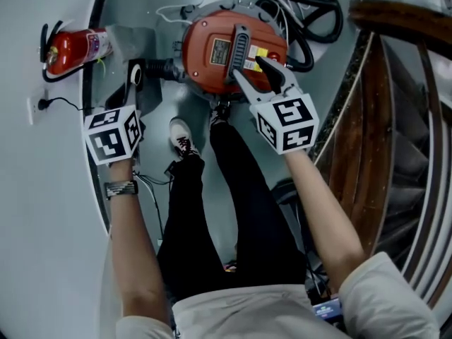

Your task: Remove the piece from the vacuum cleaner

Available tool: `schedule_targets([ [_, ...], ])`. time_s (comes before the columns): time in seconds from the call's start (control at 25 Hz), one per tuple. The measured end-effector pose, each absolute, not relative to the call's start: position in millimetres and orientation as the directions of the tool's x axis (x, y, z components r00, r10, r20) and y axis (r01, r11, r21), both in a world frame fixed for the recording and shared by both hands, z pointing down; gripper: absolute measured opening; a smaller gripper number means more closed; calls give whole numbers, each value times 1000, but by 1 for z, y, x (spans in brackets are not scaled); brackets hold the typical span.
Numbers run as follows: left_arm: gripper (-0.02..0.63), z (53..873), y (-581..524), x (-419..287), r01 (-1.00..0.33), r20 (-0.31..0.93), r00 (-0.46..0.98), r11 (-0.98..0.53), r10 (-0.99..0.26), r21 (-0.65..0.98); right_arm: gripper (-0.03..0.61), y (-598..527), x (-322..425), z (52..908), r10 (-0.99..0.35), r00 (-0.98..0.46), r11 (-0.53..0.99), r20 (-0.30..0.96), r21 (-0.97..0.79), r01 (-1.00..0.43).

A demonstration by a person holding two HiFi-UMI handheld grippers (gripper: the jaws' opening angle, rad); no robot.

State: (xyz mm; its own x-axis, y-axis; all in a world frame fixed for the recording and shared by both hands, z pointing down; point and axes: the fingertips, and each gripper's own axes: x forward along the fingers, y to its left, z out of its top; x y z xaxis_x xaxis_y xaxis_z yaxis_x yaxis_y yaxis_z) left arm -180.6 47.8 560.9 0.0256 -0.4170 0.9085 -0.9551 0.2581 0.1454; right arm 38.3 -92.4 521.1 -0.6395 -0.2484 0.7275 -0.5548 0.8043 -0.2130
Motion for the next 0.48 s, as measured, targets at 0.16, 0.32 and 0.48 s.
schedule_targets([
  [0.16, 31, 536, 48, -177, -963, 899, 35, 227, -436, 148, 224, -89, 39, 495, -244, -650, 821, 720, -203, -533],
  [0.32, 31, 507, 53, -169, -971, 890, 57, 183, -452, 155, 222, -78, 36, 456, -254, -656, 834, 711, -182, -521],
  [0.48, 31, 469, 59, -163, -973, 878, 66, 163, -474, 161, 222, -70, 27, 412, -262, -668, 839, 696, -178, -514],
])
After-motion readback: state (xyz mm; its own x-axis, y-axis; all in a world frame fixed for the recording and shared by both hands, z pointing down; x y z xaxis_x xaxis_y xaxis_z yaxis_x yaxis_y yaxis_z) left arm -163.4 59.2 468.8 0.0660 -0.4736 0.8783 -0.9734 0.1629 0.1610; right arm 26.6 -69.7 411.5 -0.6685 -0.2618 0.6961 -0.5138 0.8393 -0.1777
